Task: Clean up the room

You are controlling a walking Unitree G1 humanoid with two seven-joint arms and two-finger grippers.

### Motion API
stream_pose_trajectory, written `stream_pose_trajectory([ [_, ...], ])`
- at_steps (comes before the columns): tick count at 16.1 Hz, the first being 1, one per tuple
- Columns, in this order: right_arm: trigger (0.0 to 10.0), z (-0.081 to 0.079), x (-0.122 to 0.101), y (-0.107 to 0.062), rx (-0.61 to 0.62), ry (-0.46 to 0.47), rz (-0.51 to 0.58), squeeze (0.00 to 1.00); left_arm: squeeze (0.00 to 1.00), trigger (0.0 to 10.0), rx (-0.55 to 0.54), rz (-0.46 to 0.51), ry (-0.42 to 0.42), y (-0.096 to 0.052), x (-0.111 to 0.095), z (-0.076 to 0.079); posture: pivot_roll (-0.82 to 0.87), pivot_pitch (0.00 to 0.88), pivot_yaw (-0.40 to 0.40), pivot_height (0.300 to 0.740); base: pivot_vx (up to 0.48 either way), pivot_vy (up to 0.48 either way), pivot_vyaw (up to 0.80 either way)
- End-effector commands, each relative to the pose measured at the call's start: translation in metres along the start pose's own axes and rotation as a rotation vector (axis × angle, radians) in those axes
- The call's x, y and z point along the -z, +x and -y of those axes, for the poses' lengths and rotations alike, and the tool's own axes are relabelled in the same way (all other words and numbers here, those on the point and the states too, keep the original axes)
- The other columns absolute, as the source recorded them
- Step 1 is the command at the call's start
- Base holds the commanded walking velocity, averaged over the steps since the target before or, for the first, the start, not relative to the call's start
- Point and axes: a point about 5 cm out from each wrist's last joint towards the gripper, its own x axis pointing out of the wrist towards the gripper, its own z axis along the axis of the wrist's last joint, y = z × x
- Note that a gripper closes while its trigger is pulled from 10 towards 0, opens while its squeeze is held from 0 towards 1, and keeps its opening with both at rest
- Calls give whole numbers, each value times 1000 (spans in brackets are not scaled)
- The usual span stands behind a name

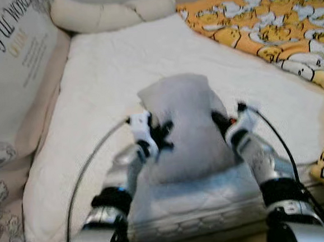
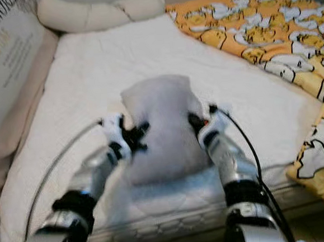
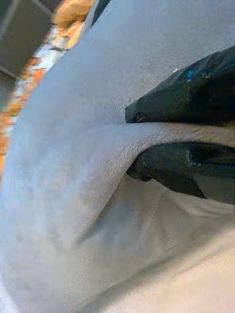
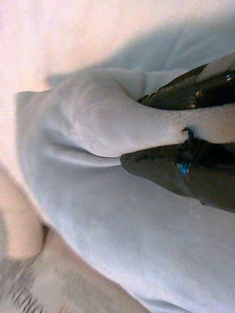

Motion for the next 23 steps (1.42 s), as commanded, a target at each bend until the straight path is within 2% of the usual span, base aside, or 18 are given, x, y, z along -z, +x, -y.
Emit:
stream_pose_trajectory([
  [1, 0, -20, -1, 4, -66, -1, 5, 0, 0, 0, 23, 56, 50, 1, -17, 7, -35, 0, 67, 740, 0, 0, 0],
  [2, 0, -34, -1, 2, -79, -15, 17, 0, 0, 0, -27, 105, 96, -11, -30, 5, -14, 0, 62, 740, 0, 0, 0],
  [3, 0, -37, -2, 0, -75, -43, 25, 0, 0, 0, -65, 117, 122, -18, -34, 2, -14, 0, 62, 740, 0, 0, 0],
  [4, 0, -42, -7, -4, -74, -60, 64, 0, 0, 1725, -122, 143, 158, -30, -41, -5, -7, 0, 61, 740, 0, 0, 0],
  [5, 0, -45, -10, -6, -73, -65, 85, 0, 0, 3098, -146, 142, 154, -35, -42, -8, -6, 0, 61, 740, 0, 0, 0],
  [6, 1569, -50, -19, -12, -41, -126, 180, 0, 0, 9373, -195, 159, 199, -47, -48, -10, 5, 0, 54, 740, 0, 0, 0],
  [7, 10000, -52, -20, -16, -12, -170, 186, 0, 0, 10000, -214, 165, 278, -55, -53, -7, 17, 0, 43, 740, 0, 0, 0],
  [8, 10000, -52, -19, -17, -22, -168, 160, 0, 0, 10000, -225, 155, 286, -57, -53, -7, 17, 0, 43, 740, 0, 0, 0],
  [9, 10000, -54, -14, -24, -62, -210, 140, 0, 0, 10000, -242, 177, 330, -65, -56, -5, 38, 0, 30, 740, 0, 0, 0],
  [11, 10000, -51, -8, -29, -51, -233, 126, 0, 0, 10000, -277, 177, 383, -70, -57, -6, 46, 0, 30, 740, 0, 0, 0],
  [15, 10000, -49, -3, -39, -37, -243, 126, 0, 0, 10000, -290, 138, 374, -75, -52, -2, 29, 0, 53, 740, 0, 0, 0],
  [23, 10000, -46, 4, -43, -18, -274, 116, 0, 0, 10000, -300, 115, 394, -74, -54, -2, 47, 0, 48, 740, 0, 330, 0],
])
